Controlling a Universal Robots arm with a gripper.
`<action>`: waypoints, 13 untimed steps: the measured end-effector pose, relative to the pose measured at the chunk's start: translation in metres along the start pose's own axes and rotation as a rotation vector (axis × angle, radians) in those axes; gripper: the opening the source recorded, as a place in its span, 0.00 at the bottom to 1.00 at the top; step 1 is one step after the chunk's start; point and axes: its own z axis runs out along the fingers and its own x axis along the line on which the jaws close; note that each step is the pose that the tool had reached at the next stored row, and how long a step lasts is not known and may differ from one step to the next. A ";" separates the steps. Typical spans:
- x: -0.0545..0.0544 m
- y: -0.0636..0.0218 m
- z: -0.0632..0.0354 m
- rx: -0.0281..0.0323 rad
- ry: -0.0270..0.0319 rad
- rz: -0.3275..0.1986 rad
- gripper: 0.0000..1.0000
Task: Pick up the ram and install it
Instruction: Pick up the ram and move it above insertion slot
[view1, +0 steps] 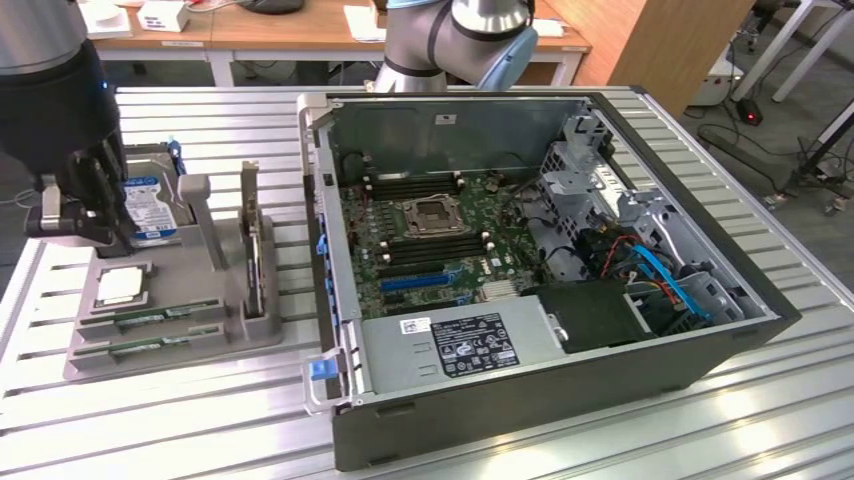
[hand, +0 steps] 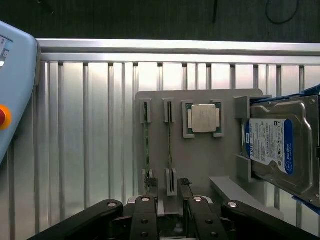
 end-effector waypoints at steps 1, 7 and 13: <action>0.000 0.0000 0.0013 -0.0001 0.0000 0.000 0.29; 0.000 -0.0004 0.0097 -0.0001 0.0000 0.000 0.29; 0.000 -0.0006 0.0146 -0.0002 0.0001 0.000 0.29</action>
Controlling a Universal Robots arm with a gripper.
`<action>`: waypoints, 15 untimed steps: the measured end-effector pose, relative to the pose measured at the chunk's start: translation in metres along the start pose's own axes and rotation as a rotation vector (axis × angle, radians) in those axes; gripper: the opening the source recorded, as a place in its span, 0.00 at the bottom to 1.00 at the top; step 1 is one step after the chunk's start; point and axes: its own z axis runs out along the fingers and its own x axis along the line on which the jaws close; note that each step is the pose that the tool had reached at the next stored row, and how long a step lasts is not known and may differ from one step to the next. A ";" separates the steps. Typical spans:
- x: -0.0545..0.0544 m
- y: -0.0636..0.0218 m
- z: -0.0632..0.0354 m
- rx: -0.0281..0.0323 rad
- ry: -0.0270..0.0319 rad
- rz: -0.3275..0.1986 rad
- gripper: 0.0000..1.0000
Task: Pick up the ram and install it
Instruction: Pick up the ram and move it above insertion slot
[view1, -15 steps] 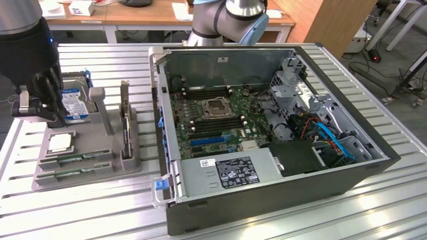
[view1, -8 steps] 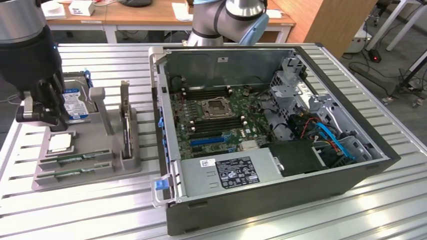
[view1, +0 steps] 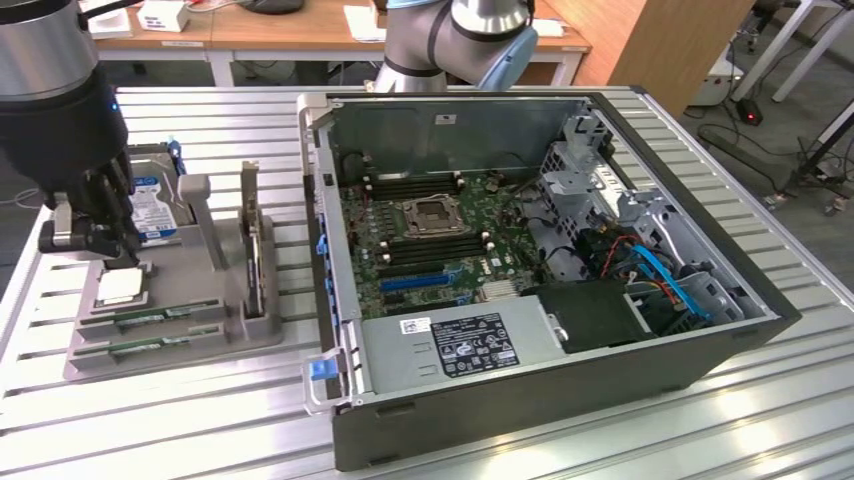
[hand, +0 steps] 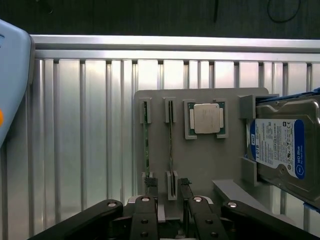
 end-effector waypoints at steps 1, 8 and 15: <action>0.000 0.0000 0.0000 0.0000 0.0000 0.000 0.29; 0.005 -0.0001 0.0000 0.0002 -0.0001 0.000 0.29; 0.006 -0.0001 0.0014 0.0003 -0.0003 0.000 0.29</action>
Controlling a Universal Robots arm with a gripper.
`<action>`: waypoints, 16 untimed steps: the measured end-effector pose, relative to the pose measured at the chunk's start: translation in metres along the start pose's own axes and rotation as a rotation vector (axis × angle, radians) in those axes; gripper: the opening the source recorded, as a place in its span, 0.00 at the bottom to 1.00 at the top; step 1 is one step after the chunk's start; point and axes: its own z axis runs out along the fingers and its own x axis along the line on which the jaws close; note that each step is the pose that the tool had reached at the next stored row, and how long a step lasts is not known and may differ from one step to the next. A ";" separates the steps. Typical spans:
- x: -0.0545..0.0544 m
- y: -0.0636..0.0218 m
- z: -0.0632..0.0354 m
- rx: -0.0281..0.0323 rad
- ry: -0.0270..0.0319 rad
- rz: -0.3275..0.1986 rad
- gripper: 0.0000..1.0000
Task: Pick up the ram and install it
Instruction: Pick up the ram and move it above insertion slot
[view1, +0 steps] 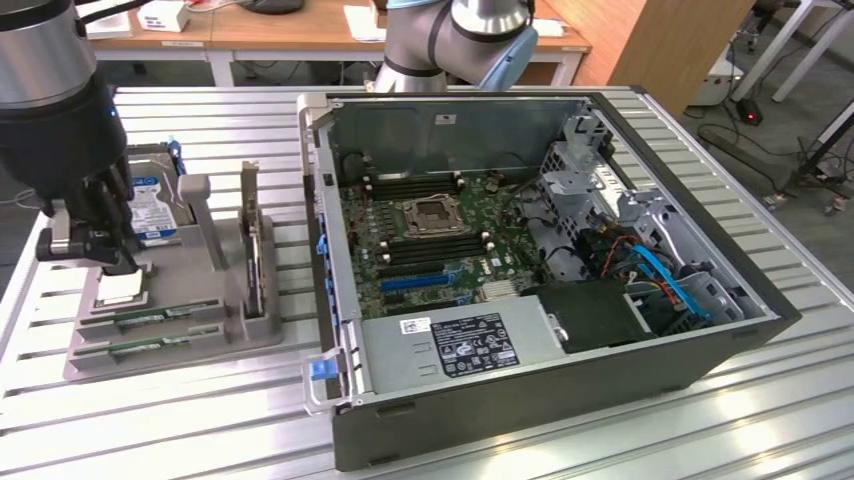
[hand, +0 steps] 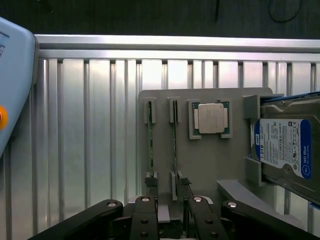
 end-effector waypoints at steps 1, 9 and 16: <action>0.000 -0.0001 0.0013 -0.0001 0.0001 0.000 0.29; 0.000 -0.0007 0.0154 -0.0002 0.0001 0.000 0.29; 0.000 -0.0008 0.0182 -0.0003 0.0002 0.000 0.29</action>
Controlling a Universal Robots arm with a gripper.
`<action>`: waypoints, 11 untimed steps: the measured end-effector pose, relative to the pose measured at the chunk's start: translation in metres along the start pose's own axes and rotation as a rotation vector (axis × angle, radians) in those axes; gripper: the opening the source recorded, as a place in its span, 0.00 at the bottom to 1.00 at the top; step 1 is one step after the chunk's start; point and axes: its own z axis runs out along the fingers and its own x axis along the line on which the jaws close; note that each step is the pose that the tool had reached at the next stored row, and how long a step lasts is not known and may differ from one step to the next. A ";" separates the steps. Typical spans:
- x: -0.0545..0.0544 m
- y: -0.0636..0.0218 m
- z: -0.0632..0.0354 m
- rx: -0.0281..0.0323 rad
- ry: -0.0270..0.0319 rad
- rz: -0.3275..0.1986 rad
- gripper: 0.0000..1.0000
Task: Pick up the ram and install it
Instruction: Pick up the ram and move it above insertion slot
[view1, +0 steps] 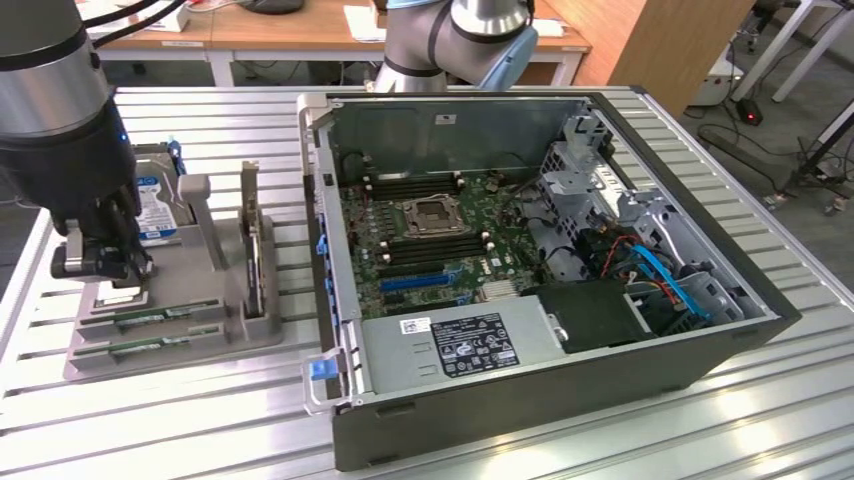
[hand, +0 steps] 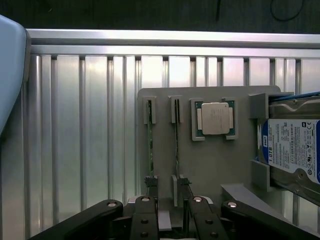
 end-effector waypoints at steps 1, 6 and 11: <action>0.000 0.0000 0.0000 0.0000 0.0000 0.000 0.29; 0.000 -0.0003 0.0056 0.0001 -0.0001 0.000 0.29; 0.000 -0.0006 0.0135 0.0000 0.0015 0.000 0.29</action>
